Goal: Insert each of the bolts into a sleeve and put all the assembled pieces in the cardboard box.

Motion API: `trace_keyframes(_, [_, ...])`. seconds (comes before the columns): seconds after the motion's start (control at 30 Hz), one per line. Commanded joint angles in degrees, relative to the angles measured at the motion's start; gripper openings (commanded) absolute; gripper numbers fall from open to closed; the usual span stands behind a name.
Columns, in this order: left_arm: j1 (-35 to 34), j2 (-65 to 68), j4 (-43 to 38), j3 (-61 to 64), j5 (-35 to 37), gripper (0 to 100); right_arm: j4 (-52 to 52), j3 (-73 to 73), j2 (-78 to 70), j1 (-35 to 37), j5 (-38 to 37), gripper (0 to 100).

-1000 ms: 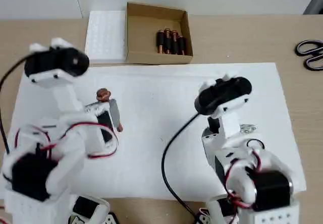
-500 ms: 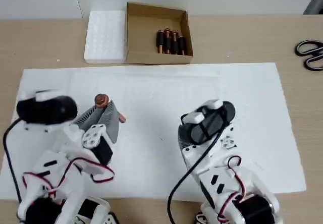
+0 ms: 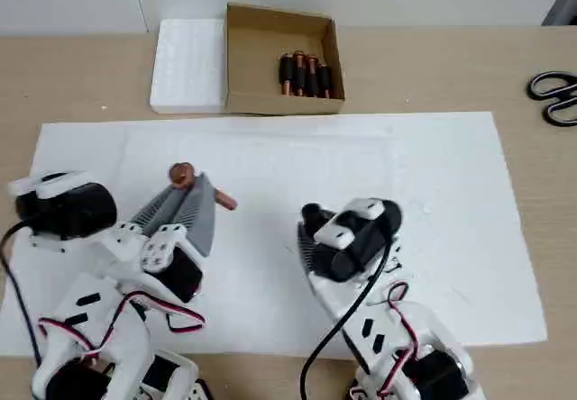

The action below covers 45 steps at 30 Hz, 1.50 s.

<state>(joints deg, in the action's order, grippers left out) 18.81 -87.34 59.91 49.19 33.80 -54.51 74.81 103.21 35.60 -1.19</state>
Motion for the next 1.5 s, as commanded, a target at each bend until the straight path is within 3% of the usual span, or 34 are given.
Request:
trace_keyframes(0.0, [3.78,-0.35,-2.73,0.13,1.76,1,3.03,1.05,0.48,4.09,0.26,0.4])
trace_keyframes(0.4, [11.52,0.0,-2.81,0.75,2.11,1,7.78,3.43,0.48,5.58,-0.09,0.4])
trace_keyframes(0.87, [11.96,0.09,-7.82,3.74,2.02,1,7.25,1.14,0.48,5.67,-0.09,0.4])
trace_keyframes(1.13, [11.96,0.09,-7.56,4.18,2.02,1,7.6,0.79,0.48,10.33,-0.09,0.4])
trace_keyframes(1.47, [11.69,-0.09,-7.56,5.76,-1.32,1,7.16,-0.62,0.48,9.27,-0.18,0.4])
